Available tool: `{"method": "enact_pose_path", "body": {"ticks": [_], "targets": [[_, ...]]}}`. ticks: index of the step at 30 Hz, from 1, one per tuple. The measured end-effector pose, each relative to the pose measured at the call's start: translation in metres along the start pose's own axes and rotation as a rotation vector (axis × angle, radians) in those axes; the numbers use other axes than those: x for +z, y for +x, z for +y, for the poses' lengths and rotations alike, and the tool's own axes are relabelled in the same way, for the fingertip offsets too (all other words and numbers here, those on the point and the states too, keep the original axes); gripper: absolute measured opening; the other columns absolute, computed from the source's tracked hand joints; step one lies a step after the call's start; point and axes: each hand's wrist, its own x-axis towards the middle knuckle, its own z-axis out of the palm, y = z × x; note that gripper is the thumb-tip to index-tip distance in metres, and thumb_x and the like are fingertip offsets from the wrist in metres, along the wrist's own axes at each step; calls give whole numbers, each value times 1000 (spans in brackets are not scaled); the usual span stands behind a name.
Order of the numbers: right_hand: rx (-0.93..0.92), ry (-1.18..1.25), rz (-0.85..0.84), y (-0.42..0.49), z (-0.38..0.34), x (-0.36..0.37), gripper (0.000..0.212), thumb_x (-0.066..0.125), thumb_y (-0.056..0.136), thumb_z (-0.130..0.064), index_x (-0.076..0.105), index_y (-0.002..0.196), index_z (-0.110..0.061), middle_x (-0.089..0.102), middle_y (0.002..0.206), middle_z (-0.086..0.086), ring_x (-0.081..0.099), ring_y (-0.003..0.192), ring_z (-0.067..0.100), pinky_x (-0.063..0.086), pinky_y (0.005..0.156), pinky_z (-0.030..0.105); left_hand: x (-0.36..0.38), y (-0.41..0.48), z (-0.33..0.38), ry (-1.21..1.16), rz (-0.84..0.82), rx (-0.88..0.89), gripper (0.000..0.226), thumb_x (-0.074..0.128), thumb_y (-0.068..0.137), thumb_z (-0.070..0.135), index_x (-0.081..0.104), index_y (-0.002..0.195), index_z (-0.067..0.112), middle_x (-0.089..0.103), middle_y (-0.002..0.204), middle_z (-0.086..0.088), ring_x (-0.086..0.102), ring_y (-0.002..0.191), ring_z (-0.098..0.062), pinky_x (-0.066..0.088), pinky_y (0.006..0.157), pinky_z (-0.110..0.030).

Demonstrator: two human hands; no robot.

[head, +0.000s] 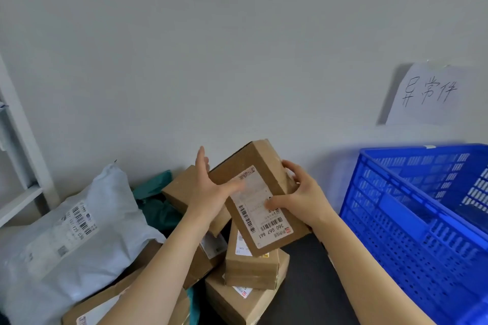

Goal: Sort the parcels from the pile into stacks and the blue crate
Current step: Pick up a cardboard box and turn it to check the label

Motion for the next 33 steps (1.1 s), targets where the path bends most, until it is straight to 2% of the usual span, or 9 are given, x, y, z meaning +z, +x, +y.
{"method": "enact_pose_path", "body": {"ticks": [3,7,13,18,21,24,27,30,33], "targets": [[-68,-310,85,-7,3,-4,101,80,49,-35,34,138,-42,51,115,-8,52,110,18,50,90,38,-1,-2,11,325,-66,290,116,79,76,15,-6,149,42,-3,160,13,1,145,-6,14,116,-37],[-149,-543,123,-25,1,-10,97,81,59,-30,30,142,-37,44,124,-10,37,116,15,40,93,34,12,1,23,1132,-318,605,111,71,77,15,-10,150,38,-21,158,11,-23,144,-12,-6,119,-51],[-207,-683,76,-47,7,-22,100,79,60,-33,28,145,-29,41,137,-9,32,129,18,34,106,38,44,-4,32,1456,-595,628,113,73,73,22,-6,153,26,-6,161,5,-15,147,-16,-9,114,-55],[-205,-718,121,-60,17,-47,98,78,67,-30,24,148,-30,33,147,-7,23,138,17,18,116,35,67,-9,35,1299,-622,558,109,77,67,37,10,152,23,23,154,1,21,141,-19,17,116,-41],[-105,-474,343,-66,26,-74,106,81,72,-27,12,153,-32,18,158,0,12,146,20,16,119,42,76,-10,30,1050,-534,343,108,80,65,42,16,151,30,33,147,-1,36,132,-22,34,108,-37],[105,-95,396,-73,37,-102,106,80,77,-25,8,154,-24,26,157,3,26,143,23,30,112,41,88,-13,25,570,-490,98,92,81,69,40,29,145,36,50,135,3,55,114,-17,47,97,-38],[269,191,292,-78,56,-117,89,76,81,-32,23,152,-21,53,138,6,51,125,23,43,103,39,116,-23,19,149,-437,-73,76,79,75,29,38,140,32,63,115,6,65,96,-13,53,82,-31],[227,356,227,-81,69,-136,50,71,86,-27,50,132,-23,72,104,-2,68,96,14,53,82,30,154,-37,15,-8,-452,-147,73,77,77,26,38,139,30,66,114,2,66,99,-18,54,87,-36],[145,422,236,-80,76,-165,52,71,86,-23,49,133,-29,75,97,-2,71,90,15,57,82,35,191,-49,20,-84,-473,-172,61,73,80,24,40,132,30,65,111,2,65,96,-15,54,75,-30]]}}
